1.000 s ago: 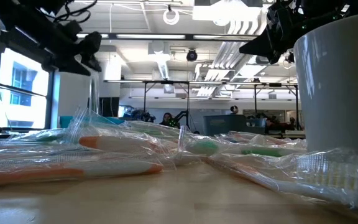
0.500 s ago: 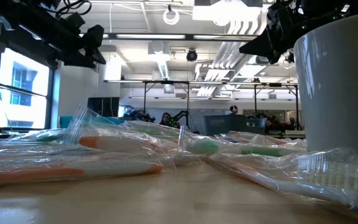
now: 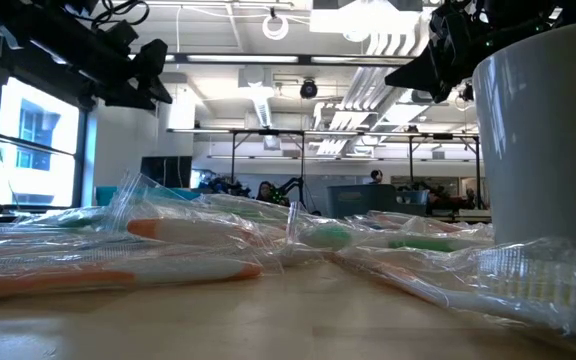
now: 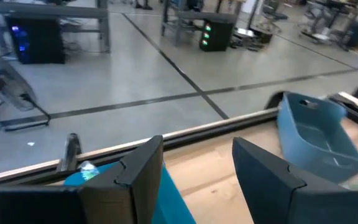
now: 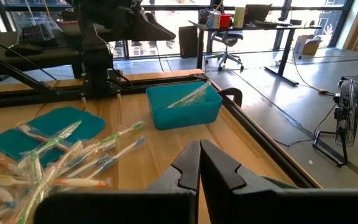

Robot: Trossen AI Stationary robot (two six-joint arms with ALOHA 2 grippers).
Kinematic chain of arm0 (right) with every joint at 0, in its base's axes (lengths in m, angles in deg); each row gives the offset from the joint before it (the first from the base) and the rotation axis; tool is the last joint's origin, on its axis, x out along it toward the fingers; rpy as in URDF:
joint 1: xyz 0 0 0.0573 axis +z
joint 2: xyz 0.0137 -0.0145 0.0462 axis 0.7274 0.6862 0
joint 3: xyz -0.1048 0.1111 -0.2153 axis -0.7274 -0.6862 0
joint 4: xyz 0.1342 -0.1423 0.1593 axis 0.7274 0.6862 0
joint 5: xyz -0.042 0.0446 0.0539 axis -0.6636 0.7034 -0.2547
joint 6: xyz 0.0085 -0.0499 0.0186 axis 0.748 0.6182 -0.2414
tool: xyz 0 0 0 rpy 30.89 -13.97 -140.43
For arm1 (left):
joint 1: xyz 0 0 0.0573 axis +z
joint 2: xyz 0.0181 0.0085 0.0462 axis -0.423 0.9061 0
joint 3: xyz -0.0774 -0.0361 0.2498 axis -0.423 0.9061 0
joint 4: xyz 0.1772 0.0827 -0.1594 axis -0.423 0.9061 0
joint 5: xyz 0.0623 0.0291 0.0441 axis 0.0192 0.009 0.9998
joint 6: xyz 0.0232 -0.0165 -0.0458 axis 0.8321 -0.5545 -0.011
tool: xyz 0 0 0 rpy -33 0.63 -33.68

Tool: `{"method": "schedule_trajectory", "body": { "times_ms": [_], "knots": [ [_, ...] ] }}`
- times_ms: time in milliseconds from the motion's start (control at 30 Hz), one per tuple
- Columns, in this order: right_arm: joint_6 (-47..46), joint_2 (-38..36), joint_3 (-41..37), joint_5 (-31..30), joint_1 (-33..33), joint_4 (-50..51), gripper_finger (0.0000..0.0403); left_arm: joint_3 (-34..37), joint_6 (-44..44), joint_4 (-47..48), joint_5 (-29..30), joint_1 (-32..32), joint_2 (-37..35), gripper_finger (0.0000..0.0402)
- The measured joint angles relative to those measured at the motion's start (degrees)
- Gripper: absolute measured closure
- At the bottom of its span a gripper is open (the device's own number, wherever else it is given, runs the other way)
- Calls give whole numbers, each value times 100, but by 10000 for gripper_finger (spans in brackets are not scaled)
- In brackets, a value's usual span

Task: Pick & Place Toothbrushes
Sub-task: Put the orange toothbrush into the dark gray bin

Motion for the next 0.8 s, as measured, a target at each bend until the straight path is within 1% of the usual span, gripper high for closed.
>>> {"method": "schedule_trajectory", "body": {
  "times_ms": [133,500,567,800],
  "knots": [
    [-1,1,0,0,7,0,399,0,190,3,-150,-2,0,211],
    [-71,1,0,-22,7,-1,399,0,492,4,-164,-2,0,216],
    [-176,1,0,-22,5,-1,399,0,528,4,-184,-2,0,230],
    [-253,0,0,-22,7,-4,399,0,790,6,-695,-2,0,304]
  ]
}}
